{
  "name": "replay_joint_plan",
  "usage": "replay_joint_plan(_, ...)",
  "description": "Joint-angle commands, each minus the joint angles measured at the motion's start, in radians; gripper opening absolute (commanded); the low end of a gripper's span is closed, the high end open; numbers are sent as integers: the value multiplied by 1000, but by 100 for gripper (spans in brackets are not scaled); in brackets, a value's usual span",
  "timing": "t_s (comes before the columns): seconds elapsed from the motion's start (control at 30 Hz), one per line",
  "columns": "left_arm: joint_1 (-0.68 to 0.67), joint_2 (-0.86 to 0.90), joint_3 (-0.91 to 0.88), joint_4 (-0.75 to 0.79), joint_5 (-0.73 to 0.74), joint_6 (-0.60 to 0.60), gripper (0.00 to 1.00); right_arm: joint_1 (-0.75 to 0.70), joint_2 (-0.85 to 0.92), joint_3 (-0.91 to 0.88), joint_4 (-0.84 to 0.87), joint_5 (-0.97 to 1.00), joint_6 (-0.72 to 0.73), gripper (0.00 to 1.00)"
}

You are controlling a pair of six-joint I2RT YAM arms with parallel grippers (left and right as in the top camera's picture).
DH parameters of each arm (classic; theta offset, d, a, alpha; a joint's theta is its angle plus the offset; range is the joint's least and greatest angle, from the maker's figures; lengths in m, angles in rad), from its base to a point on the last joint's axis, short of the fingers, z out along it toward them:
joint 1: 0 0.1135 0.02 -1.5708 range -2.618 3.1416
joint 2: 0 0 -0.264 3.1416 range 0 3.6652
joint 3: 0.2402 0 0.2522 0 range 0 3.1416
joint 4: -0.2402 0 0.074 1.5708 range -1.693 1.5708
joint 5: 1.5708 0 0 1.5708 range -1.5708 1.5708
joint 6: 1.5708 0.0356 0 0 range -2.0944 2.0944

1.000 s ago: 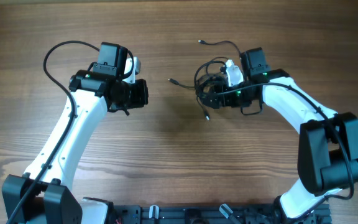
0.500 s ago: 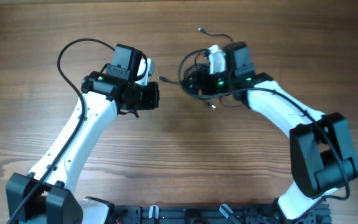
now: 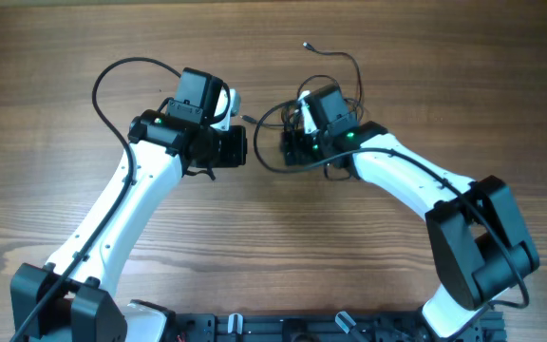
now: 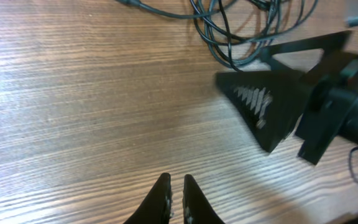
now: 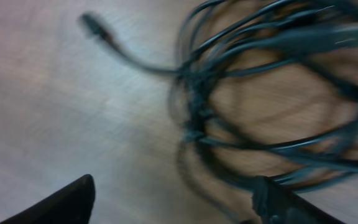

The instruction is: Untangle cables

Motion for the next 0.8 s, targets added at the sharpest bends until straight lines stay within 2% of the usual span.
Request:
replay_joint_plan(0.0, 0, -20, 4, 16, -71, 7, 12, -23, 15, 5, 40, 76, 14, 80)
replay_joint_plan(0.07, 13, -20, 4, 18, -110, -24, 13, -35, 15, 5, 48, 116, 77, 80)
replay_joint_plan(0.2, 69, -20, 4, 21, -164, -107, 12, -61, 18, 5, 23, 203, 360, 75)
replay_joint_plan(0.27, 107, -20, 4, 19, -163, -145, 12, -69, 28, 5, 22, 203, 443, 73)
replay_joint_plan(0.7, 141, -20, 3, -31, -145, -157, 11, -71, 203, 5, 71, 84, 405, 73)
replay_joint_plan(0.77, 141, -20, 3, -35, -145, -157, 11, -71, 219, 5, 48, 57, 396, 70)
